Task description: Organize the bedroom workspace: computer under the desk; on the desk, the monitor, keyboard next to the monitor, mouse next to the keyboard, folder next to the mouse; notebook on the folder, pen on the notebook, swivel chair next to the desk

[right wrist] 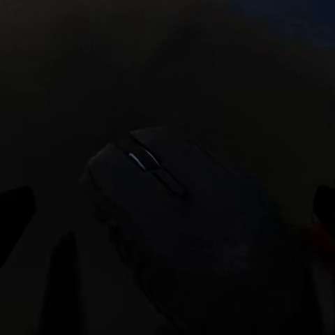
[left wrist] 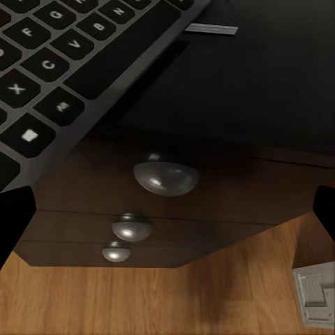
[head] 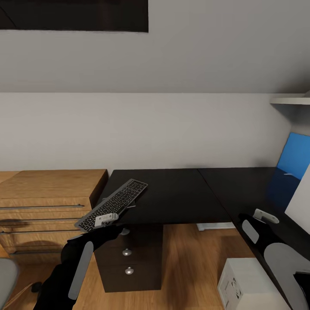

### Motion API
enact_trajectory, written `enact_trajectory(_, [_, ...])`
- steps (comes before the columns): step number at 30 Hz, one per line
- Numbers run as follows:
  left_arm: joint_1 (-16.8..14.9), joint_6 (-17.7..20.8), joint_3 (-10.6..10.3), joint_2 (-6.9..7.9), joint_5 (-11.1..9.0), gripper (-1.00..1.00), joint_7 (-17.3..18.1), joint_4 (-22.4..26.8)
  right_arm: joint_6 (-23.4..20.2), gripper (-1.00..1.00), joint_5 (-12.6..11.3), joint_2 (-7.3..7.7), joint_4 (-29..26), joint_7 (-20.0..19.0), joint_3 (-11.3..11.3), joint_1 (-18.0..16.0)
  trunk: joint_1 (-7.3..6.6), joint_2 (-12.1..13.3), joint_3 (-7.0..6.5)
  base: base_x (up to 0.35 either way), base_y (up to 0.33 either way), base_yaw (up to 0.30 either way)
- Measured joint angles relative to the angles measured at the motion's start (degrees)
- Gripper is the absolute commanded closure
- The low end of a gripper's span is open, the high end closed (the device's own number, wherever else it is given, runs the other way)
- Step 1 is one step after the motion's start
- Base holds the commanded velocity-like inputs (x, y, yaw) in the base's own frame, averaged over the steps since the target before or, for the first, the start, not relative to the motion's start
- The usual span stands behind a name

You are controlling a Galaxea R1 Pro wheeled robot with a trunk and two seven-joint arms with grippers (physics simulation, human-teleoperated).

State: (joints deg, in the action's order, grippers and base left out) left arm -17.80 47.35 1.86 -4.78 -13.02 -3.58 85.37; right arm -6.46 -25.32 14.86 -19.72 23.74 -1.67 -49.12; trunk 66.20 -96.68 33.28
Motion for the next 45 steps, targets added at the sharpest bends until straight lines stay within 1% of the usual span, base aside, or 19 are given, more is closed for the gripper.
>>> enact_trajectory(14, [0.0, 0.0, 0.0, 0.00, 0.0, -1.00, 0.0, 0.0, -0.1, -1.00, 0.0, 0.00, 0.1, 0.0, 0.0, 0.0, 0.00, 0.0, 0.00, 0.000, 0.000, 0.000])
enact_trajectory(20, [0.0, 0.0, 0.0, -0.01, 0.0, -1.00, 0.0, 0.0, -1.9, -1.00, 0.0, 0.00, 0.0, 0.0, 0.0, 0.0, 0.00, 0.0, 0.00, 0.000, 0.000, 0.000])
enact_trajectory(32, [0.0, 0.0, 0.0, -0.01, 0.0, -1.00, 0.0, 0.0, -2.6, -1.00, 0.0, 0.00, 0.0, 0.0, -0.1, 0.0, 0.00, 0.0, 0.00, 0.000, 0.000, 0.000])
enact_trajectory(33, [0.0, 0.0, 0.0, -0.01, 0.0, -1.00, 0.0, 0.0, -2.6, 1.00, 0.0, 0.00, 0.0, 0.0, -0.1, 0.0, 0.00, 0.0, 0.00, 0.000, 0.000, 0.000])
enact_trajectory(45, [0.0, 0.0, 0.0, -0.01, 0.0, -1.00, 0.0, 0.0, -2.6, 1.00, 0.3, -0.03, -0.1, 0.0, 0.0, 0.0, 0.00, 0.0, 0.00, 0.000, 0.000, 0.000])
